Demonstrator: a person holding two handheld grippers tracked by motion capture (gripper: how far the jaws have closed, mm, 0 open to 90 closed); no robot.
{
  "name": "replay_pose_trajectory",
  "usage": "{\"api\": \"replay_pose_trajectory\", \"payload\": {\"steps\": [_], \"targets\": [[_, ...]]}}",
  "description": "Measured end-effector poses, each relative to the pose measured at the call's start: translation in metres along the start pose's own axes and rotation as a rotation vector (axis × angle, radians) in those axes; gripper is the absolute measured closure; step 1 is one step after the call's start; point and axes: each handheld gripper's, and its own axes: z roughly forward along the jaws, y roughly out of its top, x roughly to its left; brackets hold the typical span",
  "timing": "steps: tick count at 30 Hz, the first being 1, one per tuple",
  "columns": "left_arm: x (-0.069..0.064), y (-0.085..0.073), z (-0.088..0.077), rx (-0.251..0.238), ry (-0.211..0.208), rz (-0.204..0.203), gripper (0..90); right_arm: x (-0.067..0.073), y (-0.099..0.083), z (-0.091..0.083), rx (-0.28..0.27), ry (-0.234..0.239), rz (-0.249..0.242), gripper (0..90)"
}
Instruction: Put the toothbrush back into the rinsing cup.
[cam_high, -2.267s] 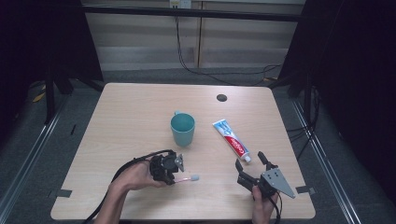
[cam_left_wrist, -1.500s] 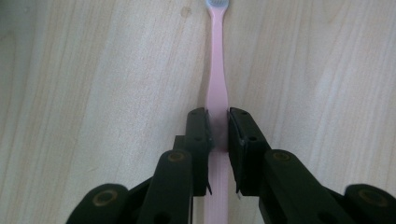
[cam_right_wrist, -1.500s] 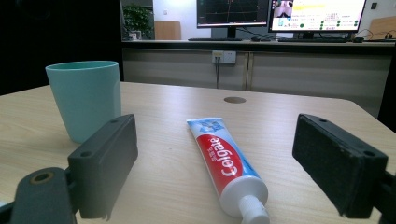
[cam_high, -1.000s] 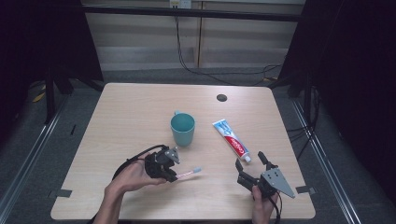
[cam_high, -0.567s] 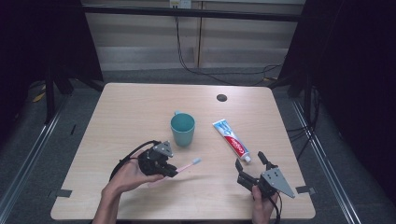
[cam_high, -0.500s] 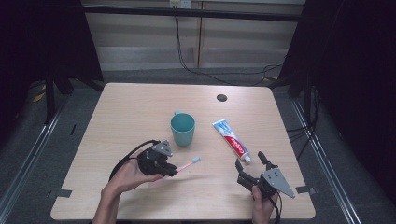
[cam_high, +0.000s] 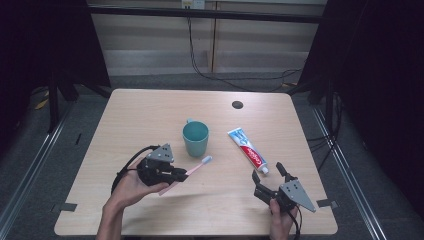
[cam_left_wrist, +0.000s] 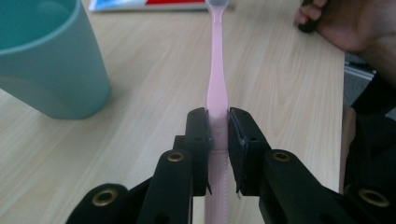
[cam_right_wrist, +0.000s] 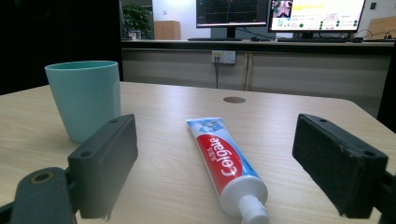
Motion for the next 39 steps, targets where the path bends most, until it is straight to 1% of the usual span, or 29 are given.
{"api": "replay_pose_trajectory", "payload": {"steps": [1, 2, 3, 4, 5, 8, 11, 12, 13, 14, 15, 16, 18, 19, 21, 22, 23, 24, 25, 26, 27, 28, 29, 30, 34, 36, 37, 38, 39], "targets": [[0.001, -0.001, -0.003, -0.049, 0.004, -0.002, 78.8, 0.0, 0.0, 0.0, 0.0, 0.0, 0.001, 13.3], [0.002, -0.002, -0.004, -0.069, -0.003, -0.008, 78.8, 0.0, 0.0, 0.0, 0.0, 0.002, 0.001, 13.3], [0.003, -0.002, -0.006, -0.087, 0.001, -0.009, 78.8, 0.0, 0.0, 0.0, 0.002, 0.001, 0.0, 13.4], [0.003, -0.002, -0.006, -0.087, 0.001, -0.009, 78.8, 0.0, 0.0, 0.0, 0.002, 0.001, 0.0, 13.4], [0.003, -0.003, -0.009, -0.108, 0.001, -0.015, 78.8, 0.0, 0.0, 0.0, 0.001, 0.001, 0.0, 13.3], [0.002, -0.002, -0.012, -0.128, 0.013, -0.015, 78.7, 0.0, 0.0, 0.0, -0.001, 0.0, 0.002, 13.3], [0.001, -0.002, -0.018, -0.191, 0.031, -0.015, 78.8, 0.0, 0.0, 0.0, 0.001, -0.002, -0.002, 13.4], [0.001, -0.002, -0.018, -0.191, 0.031, -0.015, 78.8, 0.0, 0.0, 0.0, 0.001, -0.002, -0.002, 13.4], [0.001, -0.001, -0.02, -0.222, 0.03, -0.016, 78.8, 0.0, 0.0, 0.0, 0.0, -0.001, 0.002, 13.4], [0.001, -0.001, -0.02, -0.222, 0.03, -0.016, 78.8, 0.0, 0.0, 0.0, 0.0, -0.001, 0.002, 13.4], [0.002, -0.001, -0.022, -0.256, 0.03, -0.017, 78.8, 0.0, 0.0, 0.0, 0.001, 0.002, 0.001, 13.4], [0.002, -0.001, -0.023, -0.271, 0.037, -0.017, 78.8, 0.0, 0.0, 0.0, 0.0, 0.002, 0.001, 13.4], [0.004, -0.001, -0.024, -0.283, 0.04, -0.027, 78.8, 0.0, 0.0, 0.0, -0.001, 0.0, 0.002, 13.4], [0.004, -0.001, -0.025, -0.292, 0.052, -0.031, 78.8, 0.0, 0.0, 0.0, -0.001, 0.0, 0.002, 13.4], [0.004, 0.0, -0.027, -0.319, 0.053, -0.034, 78.8, 0.0, 0.0, 0.0, -0.001, 0.0, 0.002, 13.4], [0.004, 0.0, -0.027, -0.319, 0.053, -0.034, 78.8, 0.0, 0.0, 0.0, -0.001, 0.0, 0.002, 13.4], [0.003, 0.0, -0.03, -0.341, 0.068, -0.027, 78.8, 0.0, 0.0, 0.0, -0.001, 0.0, 0.002, 13.4], [0.003, 0.0, -0.03, -0.341, 0.068, -0.027, 78.8, 0.0, 0.0, 0.0, -0.001, 0.0, 0.002, 13.4], [0.003, 0.001, -0.032, -0.366, 0.085, -0.024, 78.8, 0.0, 0.0, 0.0, -0.001, 0.0, 0.001, 13.4], [0.003, 0.001, -0.032, -0.366, 0.085, -0.024, 78.8, 0.0, 0.0, 0.0, -0.001, 0.0, 0.002, 13.4], [0.004, 0.001, -0.035, -0.395, 0.096, -0.032, 78.8, 0.0, 0.0, 0.0, -0.002, 0.0, 0.002, 13.4], [0.004, 0.001, -0.035, -0.395, 0.096, -0.032, 78.8, 0.0, 0.0, 0.0, -0.002, 0.0, 0.002, 13.4], [0.005, 0.001, -0.035, -0.415, 0.106, -0.035, 78.8, 0.0, 0.0, 0.0, -0.002, 0.0, 0.002, 13.4], [0.006, 0.001, -0.036, -0.421, 0.104, -0.04, 78.8, 0.0, 0.0, 0.0, -0.002, 0.0, 0.002, 13.4], [0.007, 0.002, -0.037, -0.444, 0.125, -0.043, 78.8, 0.0, 0.0, 0.0, -0.001, 0.001, 0.002, 13.4], [0.009, 0.003, -0.04, -0.489, 0.149, -0.052, 78.8, 0.0, 0.0, 0.0, -0.001, 0.001, 0.002, 13.4], [0.01, 0.003, -0.041, -0.503, 0.158, -0.057, 78.8, 0.0, 0.0, 0.0, -0.002, 0.001, 0.002, 13.4], [0.01, 0.003, -0.041, -0.503, 0.158, -0.057, 78.8, 0.0, 0.0, 0.0, -0.002, 0.001, 0.002, 13.4], [0.013, 0.004, -0.043, -0.517, 0.171, -0.052, 78.8, 0.0, 0.0, 0.0, -0.002, 0.001, 0.002, 13.4]]}}
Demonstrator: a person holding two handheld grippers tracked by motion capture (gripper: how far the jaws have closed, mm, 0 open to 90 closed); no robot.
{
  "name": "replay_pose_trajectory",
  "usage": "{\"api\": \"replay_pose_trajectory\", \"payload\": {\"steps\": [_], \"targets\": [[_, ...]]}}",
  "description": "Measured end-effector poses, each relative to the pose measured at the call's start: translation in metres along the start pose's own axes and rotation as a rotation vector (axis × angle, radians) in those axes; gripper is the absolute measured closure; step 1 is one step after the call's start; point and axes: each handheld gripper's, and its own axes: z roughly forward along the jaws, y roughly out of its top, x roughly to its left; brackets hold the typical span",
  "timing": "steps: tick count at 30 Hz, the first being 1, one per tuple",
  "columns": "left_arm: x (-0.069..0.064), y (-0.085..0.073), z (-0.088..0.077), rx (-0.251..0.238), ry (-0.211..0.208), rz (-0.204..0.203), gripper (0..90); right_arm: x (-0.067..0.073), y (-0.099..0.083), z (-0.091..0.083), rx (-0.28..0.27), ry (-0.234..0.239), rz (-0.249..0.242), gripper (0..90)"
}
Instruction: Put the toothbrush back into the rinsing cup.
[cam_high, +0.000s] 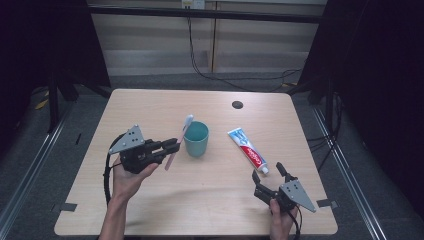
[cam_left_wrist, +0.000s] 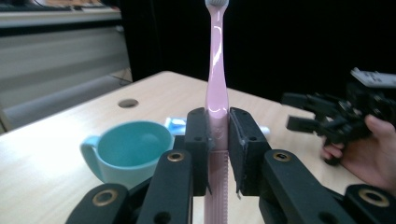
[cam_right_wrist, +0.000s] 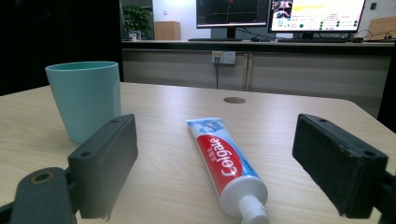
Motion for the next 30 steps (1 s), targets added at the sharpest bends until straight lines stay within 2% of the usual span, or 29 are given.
{"api": "replay_pose_trajectory", "payload": {"steps": [8, 10, 13, 17, 22, 25, 30], "targets": [[0.008, 0.009, -0.004, -0.059, 0.034, -0.007, 78.8, 0.0, 0.0, 0.0, 0.001, 0.0, -0.001, 13.4], [0.01, 0.01, -0.004, -0.077, 0.061, -0.013, 78.8, 0.0, 0.0, 0.0, 0.001, 0.0, 0.0, 13.4], [0.014, 0.012, -0.002, -0.094, 0.064, -0.016, 78.8, 0.0, 0.0, 0.0, 0.001, 0.001, 0.0, 13.4], [0.018, 0.011, 0.001, -0.099, 0.071, -0.018, 78.8, 0.0, 0.0, 0.0, 0.001, 0.001, -0.002, 13.4], [0.022, 0.011, 0.009, -0.093, 0.084, 0.0, 78.7, 0.0, 0.0, 0.0, 0.0, 0.001, -0.002, 13.4], [0.023, 0.014, 0.012, -0.091, 0.092, -0.008, 78.7, 0.0, 0.0, 0.0, 0.0, 0.001, -0.003, 13.4], [0.021, 0.022, 0.018, -0.12, 0.088, 0.005, 78.7, 0.0, 0.0, 0.0, -0.002, 0.0, 0.0, 13.4]]}}
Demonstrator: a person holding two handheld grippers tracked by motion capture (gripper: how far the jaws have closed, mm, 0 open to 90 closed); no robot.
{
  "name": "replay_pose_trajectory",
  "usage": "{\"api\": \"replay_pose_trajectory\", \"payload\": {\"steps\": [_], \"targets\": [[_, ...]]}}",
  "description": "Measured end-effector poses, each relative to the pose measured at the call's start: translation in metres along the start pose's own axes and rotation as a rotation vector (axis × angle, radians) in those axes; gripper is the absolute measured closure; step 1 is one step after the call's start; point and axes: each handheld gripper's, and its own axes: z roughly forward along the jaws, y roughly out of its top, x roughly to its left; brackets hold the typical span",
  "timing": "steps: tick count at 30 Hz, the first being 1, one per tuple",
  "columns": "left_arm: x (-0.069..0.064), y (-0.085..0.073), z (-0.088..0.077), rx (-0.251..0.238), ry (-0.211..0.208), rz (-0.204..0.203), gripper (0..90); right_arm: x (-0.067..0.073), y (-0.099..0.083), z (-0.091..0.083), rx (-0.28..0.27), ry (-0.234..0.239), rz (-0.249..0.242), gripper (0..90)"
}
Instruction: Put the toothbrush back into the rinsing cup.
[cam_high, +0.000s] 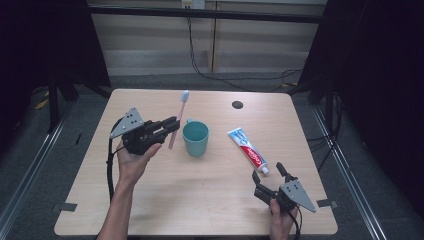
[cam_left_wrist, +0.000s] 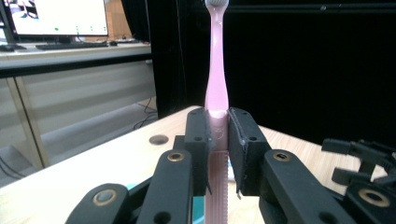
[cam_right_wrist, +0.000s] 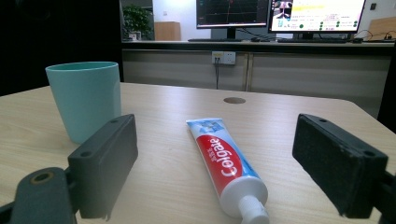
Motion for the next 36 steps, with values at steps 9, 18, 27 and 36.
{"api": "replay_pose_trajectory", "payload": {"steps": [9, 18, 27, 36], "targets": [[0.003, 0.01, 0.016, -0.008, -0.007, -0.011, 78.7, 0.0, 0.0, 0.0, 0.001, 0.002, -0.002, 13.3], [0.006, 0.017, 0.023, -0.021, 0.01, 0.005, 78.7, 0.0, 0.0, 0.0, -0.005, 0.006, 0.004, 13.4], [0.009, 0.023, 0.034, -0.02, 0.002, 0.0, 78.7, 0.0, 0.0, 0.0, -0.007, 0.008, 0.003, 13.4], [0.016, 0.02, 0.046, -0.006, 0.007, -0.013, 78.7, 0.0, 0.0, 0.0, -0.007, 0.009, 0.003, 13.4]]}}
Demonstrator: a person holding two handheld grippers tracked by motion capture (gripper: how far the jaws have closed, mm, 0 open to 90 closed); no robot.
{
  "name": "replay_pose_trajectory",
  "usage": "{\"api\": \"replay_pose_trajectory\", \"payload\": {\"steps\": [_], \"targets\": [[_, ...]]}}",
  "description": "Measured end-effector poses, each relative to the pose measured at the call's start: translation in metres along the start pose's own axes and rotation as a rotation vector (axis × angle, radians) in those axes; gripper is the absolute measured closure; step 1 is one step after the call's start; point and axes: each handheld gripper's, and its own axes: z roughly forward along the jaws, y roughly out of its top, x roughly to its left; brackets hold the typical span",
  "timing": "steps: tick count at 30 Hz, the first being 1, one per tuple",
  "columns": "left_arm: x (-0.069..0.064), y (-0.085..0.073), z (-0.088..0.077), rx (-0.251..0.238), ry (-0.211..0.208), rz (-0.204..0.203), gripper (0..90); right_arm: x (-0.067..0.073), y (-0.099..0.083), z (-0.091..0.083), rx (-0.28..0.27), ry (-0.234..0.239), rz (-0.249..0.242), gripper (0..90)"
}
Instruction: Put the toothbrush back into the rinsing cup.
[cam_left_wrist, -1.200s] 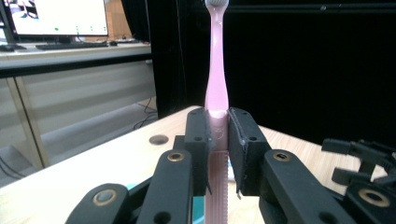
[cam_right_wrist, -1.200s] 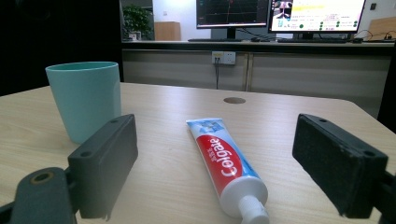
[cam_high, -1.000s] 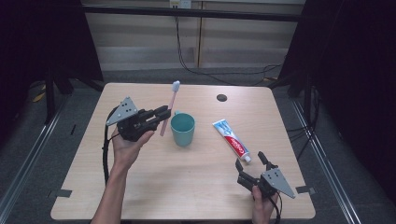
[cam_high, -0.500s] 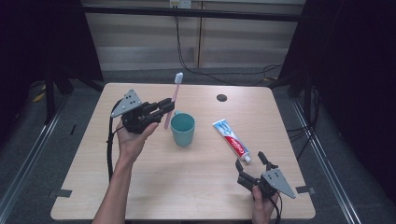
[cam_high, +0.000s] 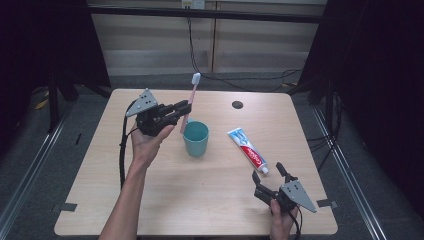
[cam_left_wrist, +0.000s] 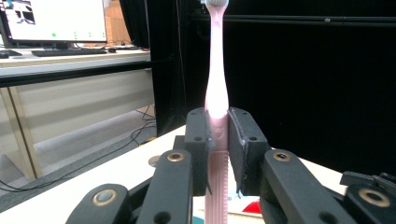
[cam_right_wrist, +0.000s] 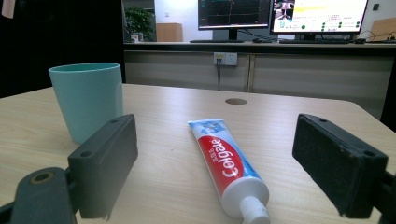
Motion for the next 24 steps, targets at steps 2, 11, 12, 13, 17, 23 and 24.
{"api": "replay_pose_trajectory", "payload": {"steps": [2, 11, 12, 13, 17, 23, 24], "targets": [[0.002, -0.002, 0.004, 0.007, 0.001, -0.012, 78.7, 0.0, 0.0, 0.0, 0.003, -0.003, -0.001, 13.3], [0.004, -0.012, 0.016, 0.053, 0.002, -0.001, 78.7, 0.0, 0.0, 0.0, 0.005, 0.001, -0.001, 13.4], [0.005, -0.014, 0.019, 0.065, 0.011, 0.007, 78.7, 0.0, 0.0, 0.0, 0.004, 0.0, 0.002, 13.4], [0.005, -0.016, 0.02, 0.065, 0.017, 0.002, 78.7, 0.0, 0.0, -0.001, 0.002, 0.001, 0.005, 13.4], [0.007, -0.02, 0.022, 0.065, 0.033, 0.001, 78.7, -0.001, 0.0, 0.0, 0.004, -0.001, 0.011, 13.4], [0.011, -0.031, 0.024, 0.073, 0.033, -0.031, 78.7, -0.001, 0.0, 0.0, 0.003, -0.001, 0.01, 13.3], [0.011, -0.032, 0.025, 0.069, 0.028, -0.038, 78.7, -0.001, 0.0, 0.0, 0.003, -0.001, 0.011, 13.3]]}}
